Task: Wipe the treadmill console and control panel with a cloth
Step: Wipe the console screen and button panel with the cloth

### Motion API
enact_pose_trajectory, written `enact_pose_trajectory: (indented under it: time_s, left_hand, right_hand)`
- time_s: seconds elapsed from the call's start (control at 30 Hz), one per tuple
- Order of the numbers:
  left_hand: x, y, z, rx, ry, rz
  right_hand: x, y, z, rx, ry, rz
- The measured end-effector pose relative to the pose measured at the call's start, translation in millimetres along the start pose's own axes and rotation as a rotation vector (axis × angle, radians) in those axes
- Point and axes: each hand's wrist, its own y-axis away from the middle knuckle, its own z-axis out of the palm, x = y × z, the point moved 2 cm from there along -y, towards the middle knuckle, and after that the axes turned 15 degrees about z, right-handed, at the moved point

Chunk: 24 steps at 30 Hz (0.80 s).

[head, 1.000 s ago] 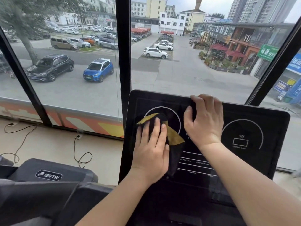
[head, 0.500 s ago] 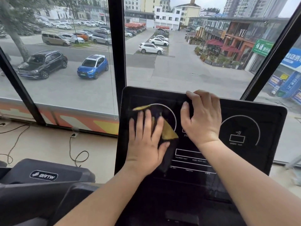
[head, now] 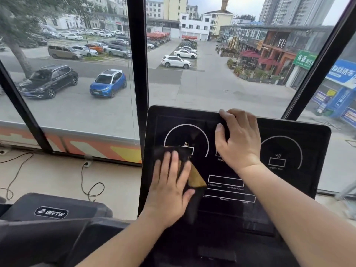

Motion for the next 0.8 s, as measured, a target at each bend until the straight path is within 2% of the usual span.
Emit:
enact_pose_trajectory:
  time_s: [0.07,0.13,0.2,0.27,0.37,0.43,0.5,0.57,0.63,0.7,0.8]
  left_hand:
    - [14,20,8,-0.059,0.003,0.164]
    - [-9,-1,-4,-0.059,-0.05,0.231]
    - [-37,-43,-28,-0.017,-0.099,0.131]
    - [-55,-84,-48,0.015,-0.068,-0.03]
    - [-29,-109,-51,0.078,-0.021,-0.172]
    - [16,-99,-33,0.056,-0.022,-0.091]
    - [58,-79,-12,-0.02,-0.023,0.096]
    - [68,-78,-8,-0.088,-0.055,0.242]
    - [56,-106,-25,-0.105,-0.13,0.317]
    - [43,-142,-45,-0.095,-0.139,0.257]
    - [60,-174,-52,0.003,-0.045,0.024]
  right_hand:
    - [6,-2,-14,-0.117,0.017,-0.04]
    - [20,-5,-32,-0.177,0.079,-0.083]
    - [43,-9,-49,-0.151,0.17,-0.056]
    - [72,-13,-64,-0.122,0.268,0.045]
    - [109,-14,-78,-0.113,0.364,0.181]
    - [126,-10,-84,-0.125,0.357,0.171]
    - [136,-10,-92,-0.133,0.349,0.122]
    - [145,-17,-101,-0.141,0.292,0.153]
    - [153,-24,-108,-0.172,0.188,0.198]
    - [162,-28,-111,-0.186,0.135,0.182]
    - [169,-27,-111,-0.19,0.09,0.17]
